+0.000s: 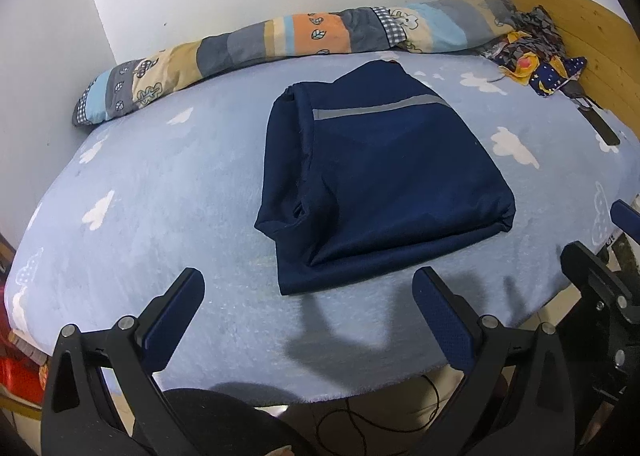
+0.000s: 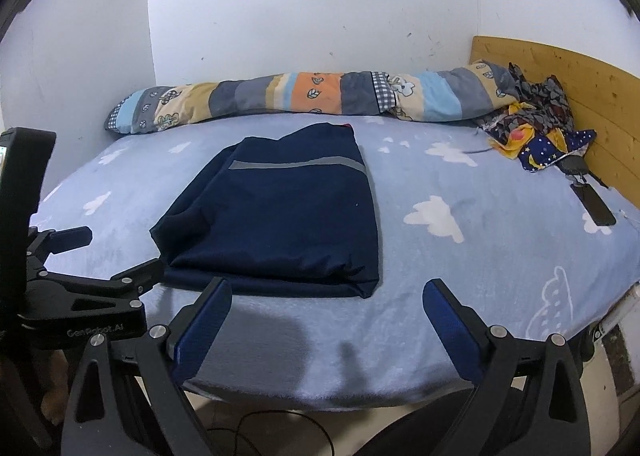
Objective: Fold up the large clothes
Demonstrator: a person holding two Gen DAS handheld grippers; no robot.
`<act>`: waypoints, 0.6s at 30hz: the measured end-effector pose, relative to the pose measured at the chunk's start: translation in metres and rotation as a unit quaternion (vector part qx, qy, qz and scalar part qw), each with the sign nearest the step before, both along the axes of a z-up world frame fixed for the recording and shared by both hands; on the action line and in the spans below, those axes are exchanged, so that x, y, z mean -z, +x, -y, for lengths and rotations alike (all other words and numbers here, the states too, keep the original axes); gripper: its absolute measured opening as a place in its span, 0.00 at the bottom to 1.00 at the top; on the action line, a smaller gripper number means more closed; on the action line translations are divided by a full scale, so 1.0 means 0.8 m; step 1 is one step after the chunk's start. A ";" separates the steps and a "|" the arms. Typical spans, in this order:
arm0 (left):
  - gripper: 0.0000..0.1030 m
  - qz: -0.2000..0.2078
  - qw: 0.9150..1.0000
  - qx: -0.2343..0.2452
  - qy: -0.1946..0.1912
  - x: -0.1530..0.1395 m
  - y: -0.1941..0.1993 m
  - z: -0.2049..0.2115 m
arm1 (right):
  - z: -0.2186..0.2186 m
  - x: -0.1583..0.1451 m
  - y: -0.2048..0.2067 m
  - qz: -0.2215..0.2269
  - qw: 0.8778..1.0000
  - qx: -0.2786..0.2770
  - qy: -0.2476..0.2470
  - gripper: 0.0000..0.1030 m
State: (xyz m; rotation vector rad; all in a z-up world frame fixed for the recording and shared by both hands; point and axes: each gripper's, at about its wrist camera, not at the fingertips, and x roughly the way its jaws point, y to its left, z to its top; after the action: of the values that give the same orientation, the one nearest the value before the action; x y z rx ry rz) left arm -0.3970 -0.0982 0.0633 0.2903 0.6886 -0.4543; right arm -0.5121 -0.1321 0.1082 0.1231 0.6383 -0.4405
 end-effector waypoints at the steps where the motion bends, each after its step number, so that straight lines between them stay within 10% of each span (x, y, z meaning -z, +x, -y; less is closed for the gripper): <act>1: 1.00 0.003 1.000 -0.001 0.000 -0.001 -0.001 0.000 | 0.000 0.000 0.000 -0.001 1.000 0.000 -0.001 0.95; 18: 1.00 0.015 0.999 -0.019 0.023 -0.002 -0.002 0.002 | -0.007 0.002 0.004 -0.011 1.000 -0.007 -0.014 0.95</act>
State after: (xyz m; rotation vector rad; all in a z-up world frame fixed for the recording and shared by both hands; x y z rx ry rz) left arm -0.3987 -0.0996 0.0649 0.3268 0.6744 -0.3970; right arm -0.5089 -0.1267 0.1068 0.0880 0.6545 -0.4376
